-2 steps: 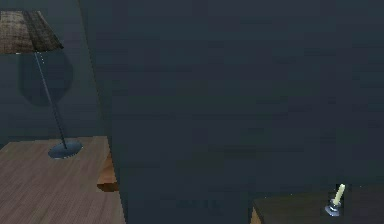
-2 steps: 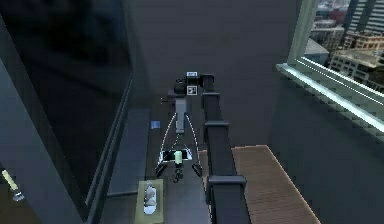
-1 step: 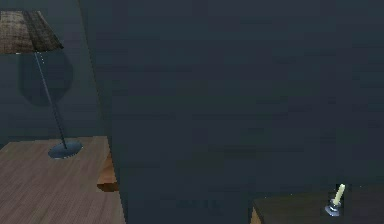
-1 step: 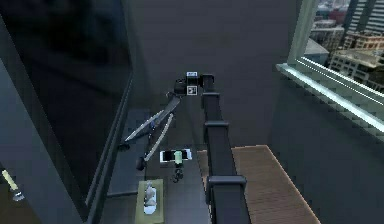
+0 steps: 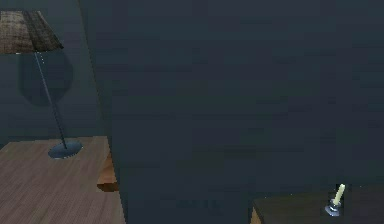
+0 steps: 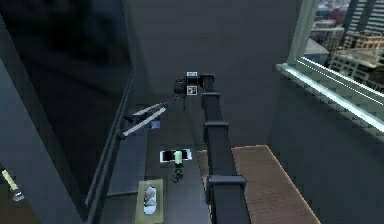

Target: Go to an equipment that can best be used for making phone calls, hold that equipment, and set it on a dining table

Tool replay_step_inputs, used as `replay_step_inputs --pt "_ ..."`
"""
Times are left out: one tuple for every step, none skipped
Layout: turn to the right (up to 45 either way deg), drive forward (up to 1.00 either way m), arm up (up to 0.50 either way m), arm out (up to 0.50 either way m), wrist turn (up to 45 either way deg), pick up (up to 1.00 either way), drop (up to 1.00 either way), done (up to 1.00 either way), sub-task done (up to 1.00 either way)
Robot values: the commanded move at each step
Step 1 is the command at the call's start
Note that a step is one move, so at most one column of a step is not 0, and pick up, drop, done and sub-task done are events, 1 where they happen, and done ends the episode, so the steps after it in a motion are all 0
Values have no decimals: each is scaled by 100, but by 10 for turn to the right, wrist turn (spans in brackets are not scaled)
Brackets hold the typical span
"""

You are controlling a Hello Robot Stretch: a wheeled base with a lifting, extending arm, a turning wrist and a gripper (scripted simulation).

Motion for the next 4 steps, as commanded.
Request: replay_step_inputs --pt "0 0 0 0 450 0 0 0 0" --pt "0 0 0 0 30 0 0 0 0" --pt "0 0 -30 0 0 0 0 0 0" --pt "0 0 0 0 0 100 0 0 0"
